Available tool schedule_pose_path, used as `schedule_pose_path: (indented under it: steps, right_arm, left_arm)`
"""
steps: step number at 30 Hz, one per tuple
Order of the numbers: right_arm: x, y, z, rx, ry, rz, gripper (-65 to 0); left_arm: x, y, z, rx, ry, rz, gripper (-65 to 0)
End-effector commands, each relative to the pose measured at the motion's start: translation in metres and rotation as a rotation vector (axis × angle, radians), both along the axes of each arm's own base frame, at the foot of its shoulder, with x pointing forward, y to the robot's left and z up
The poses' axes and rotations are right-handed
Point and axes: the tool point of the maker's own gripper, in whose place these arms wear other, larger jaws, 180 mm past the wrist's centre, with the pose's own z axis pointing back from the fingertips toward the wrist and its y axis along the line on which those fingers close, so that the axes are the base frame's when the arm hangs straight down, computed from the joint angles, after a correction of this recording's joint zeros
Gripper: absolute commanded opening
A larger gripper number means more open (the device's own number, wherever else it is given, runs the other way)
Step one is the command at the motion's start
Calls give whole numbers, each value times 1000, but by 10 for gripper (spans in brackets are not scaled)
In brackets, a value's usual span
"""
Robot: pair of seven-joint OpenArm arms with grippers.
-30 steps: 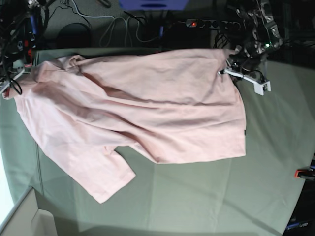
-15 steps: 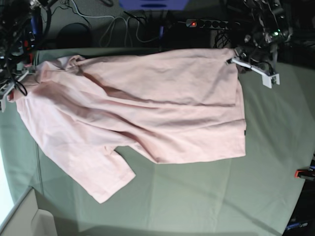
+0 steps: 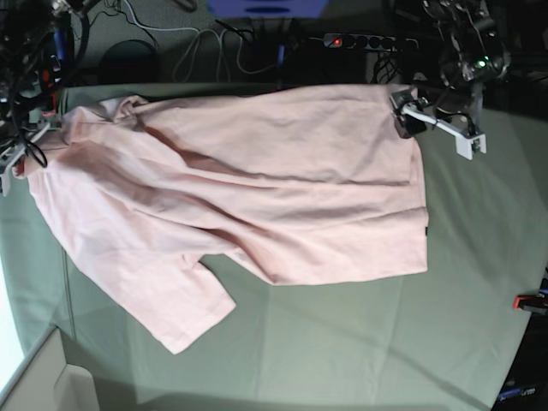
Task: Layout the t-shirt on the table in an organized manner, then fold the t-shirt properly
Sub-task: 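Regrasp the shirt edge with the left gripper near the folded side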
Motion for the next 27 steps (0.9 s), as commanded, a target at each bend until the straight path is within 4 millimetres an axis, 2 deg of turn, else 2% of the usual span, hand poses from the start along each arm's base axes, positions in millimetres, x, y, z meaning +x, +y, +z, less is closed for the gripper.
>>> schedule_pose_path:
  steps: [1, 5, 11, 19, 23, 27]
  right_arm:
    - [5, -5, 11, -23, -34, 2, -650]
    - [5, -5, 11, -23, -35, 1, -650]
    - [5, -5, 11, -23, -35, 1, -650]
    - [6, -5, 11, -23, -37, 2, -650]
    - [6, -5, 11, -23, -38, 2, -650]
    - [6, -5, 12, -23, -40, 3, -650]
  left_arm:
    - [3, 2, 5, 6, -20, 1, -241]
    - [-4, 0, -13, -19, 24, 12, -329]
    - [-15, -5, -40, -62, 97, 27, -330]
    - [-11, -8, -50, -83, 116, 33, -343]
    - [-9, -7, -49, -80, 109, 36, -470]
    - [-1, 1, -44, -50, 47, 57, -650]
